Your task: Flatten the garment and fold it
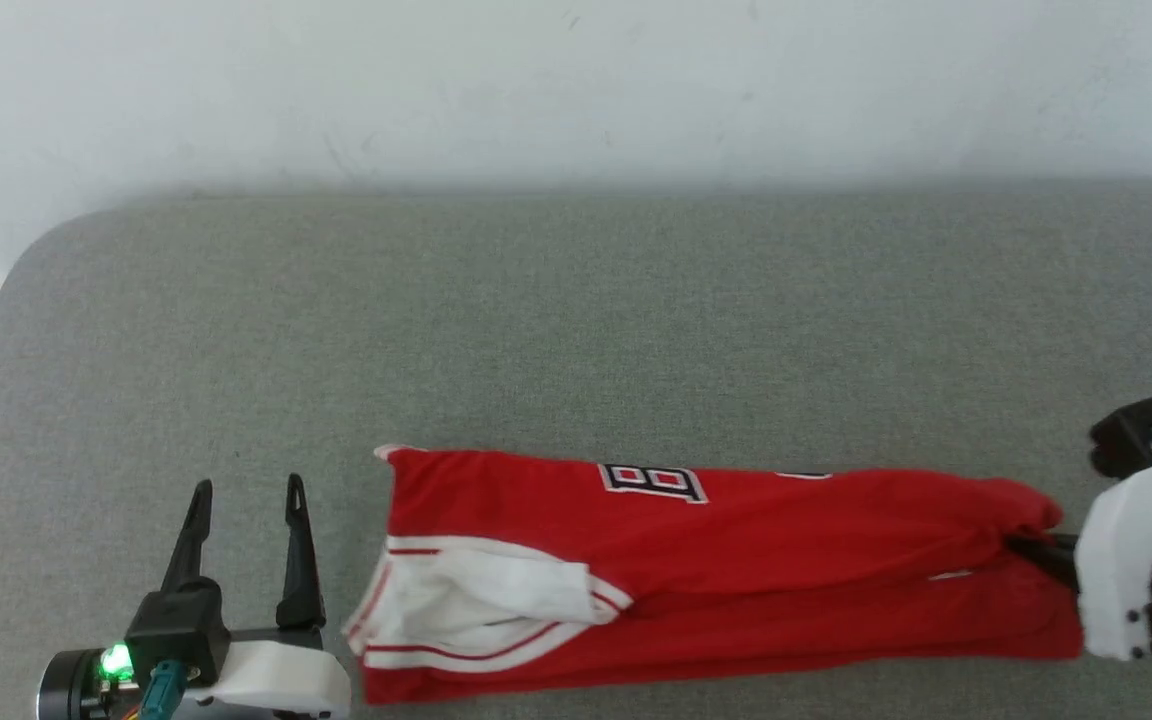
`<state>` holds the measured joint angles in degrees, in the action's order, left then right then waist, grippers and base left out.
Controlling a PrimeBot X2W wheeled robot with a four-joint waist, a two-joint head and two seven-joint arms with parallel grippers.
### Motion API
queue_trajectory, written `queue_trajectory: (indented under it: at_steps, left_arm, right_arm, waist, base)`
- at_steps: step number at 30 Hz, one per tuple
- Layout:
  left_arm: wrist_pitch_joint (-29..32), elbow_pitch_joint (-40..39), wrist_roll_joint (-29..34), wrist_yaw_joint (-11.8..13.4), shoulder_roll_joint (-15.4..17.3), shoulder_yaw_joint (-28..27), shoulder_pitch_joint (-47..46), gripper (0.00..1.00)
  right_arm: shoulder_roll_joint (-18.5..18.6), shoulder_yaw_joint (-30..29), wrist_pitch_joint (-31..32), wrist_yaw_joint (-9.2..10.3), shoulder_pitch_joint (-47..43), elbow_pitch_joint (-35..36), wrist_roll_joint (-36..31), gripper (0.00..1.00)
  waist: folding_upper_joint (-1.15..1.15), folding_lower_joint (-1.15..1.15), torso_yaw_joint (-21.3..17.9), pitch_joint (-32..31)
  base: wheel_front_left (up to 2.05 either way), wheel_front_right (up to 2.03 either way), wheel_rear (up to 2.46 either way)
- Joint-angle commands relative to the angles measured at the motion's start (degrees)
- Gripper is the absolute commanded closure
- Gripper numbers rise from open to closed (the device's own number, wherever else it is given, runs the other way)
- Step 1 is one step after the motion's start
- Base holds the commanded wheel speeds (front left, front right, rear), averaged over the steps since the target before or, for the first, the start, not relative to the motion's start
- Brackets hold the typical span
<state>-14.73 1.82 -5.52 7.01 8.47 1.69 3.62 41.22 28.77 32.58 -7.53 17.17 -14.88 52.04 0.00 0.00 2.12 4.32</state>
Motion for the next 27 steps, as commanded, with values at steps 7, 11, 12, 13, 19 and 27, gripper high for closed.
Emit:
queue_trajectory:
  at_steps: [7,11,12,13,19,27]
  left_arm:
    - [-0.27,0.34,2.05,-1.64,-1.51,-0.94,1.28,0.00]
    - [-0.27,0.40,3.03,-2.14,-1.73,-0.89,1.80,0.00]
    - [-0.27,0.42,3.21,-2.20,-1.76,-0.90,1.94,0.00]
    - [-0.27,0.45,3.36,-2.25,-1.80,-0.94,2.10,0.00]
    - [-0.27,0.69,3.78,-2.70,-1.99,-0.85,2.56,0.00]
    - [-0.27,0.49,3.89,-3.09,-2.47,-0.91,2.17,0.00]
  right_arm:
    - [7.92,-3.76,0.89,0.04,-1.64,-2.00,-1.20,1.00]
    - [10.36,-5.27,0.78,0.04,-3.25,-3.35,-2.48,1.00]
    - [10.50,-5.18,0.74,0.04,-3.63,-2.76,-2.60,1.00]
    - [10.53,-4.99,0.65,0.04,-3.98,-1.75,-2.65,1.00]
    - [10.06,-3.66,0.20,0.04,-5.08,6.81,-2.76,1.00]
    - [6.53,2.73,3.27,0.04,-2.19,22.77,-3.30,1.00]
  waist:
    - [0.00,0.00,-0.45,-1.59]
    - [0.00,0.00,-0.34,-2.31]
    - [0.00,0.00,-0.32,-2.50]
    - [0.00,0.00,-0.30,-2.69]
    - [0.00,0.00,-0.12,-3.44]
    - [0.00,0.00,0.15,-3.09]
  base:
    - [0.00,0.00,0.00]
    - [0.00,0.00,0.00]
    - [0.00,0.00,0.00]
    - [0.00,0.00,0.00]
    - [0.00,0.00,0.00]
    - [0.00,0.00,0.00]
